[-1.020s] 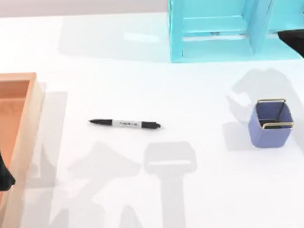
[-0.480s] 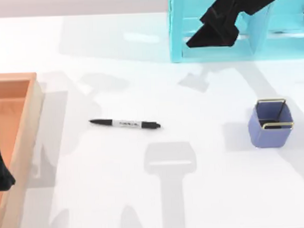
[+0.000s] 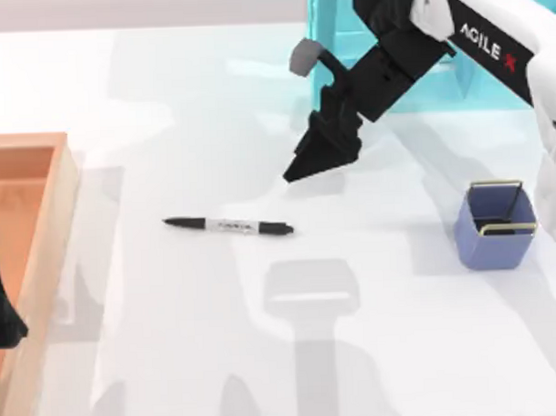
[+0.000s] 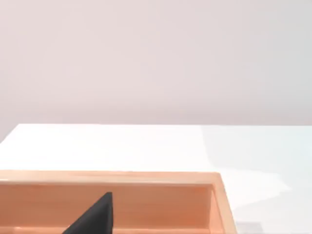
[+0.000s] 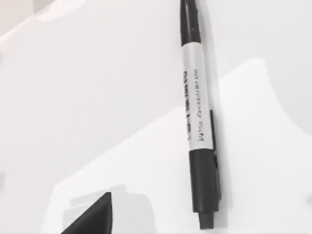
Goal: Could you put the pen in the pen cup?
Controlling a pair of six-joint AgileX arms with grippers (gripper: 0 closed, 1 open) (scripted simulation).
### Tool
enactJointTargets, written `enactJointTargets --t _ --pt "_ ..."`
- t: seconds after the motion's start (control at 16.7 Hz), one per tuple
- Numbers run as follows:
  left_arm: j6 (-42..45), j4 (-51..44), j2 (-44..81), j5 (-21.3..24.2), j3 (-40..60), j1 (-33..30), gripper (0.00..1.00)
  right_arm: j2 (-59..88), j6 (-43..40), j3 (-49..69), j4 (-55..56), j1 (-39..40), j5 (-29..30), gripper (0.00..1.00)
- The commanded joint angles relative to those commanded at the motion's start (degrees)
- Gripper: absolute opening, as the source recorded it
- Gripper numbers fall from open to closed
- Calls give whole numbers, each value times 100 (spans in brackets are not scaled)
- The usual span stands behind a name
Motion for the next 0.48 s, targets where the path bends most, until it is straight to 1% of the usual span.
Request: enactJointTargets --t 0.18,0.48 --pt "0 0 0 0 0 0 100 494 -110 489 -263 130 -138 100" --pt "0 0 0 0 0 0 100 549 -122 549 -292 149 -154 100"
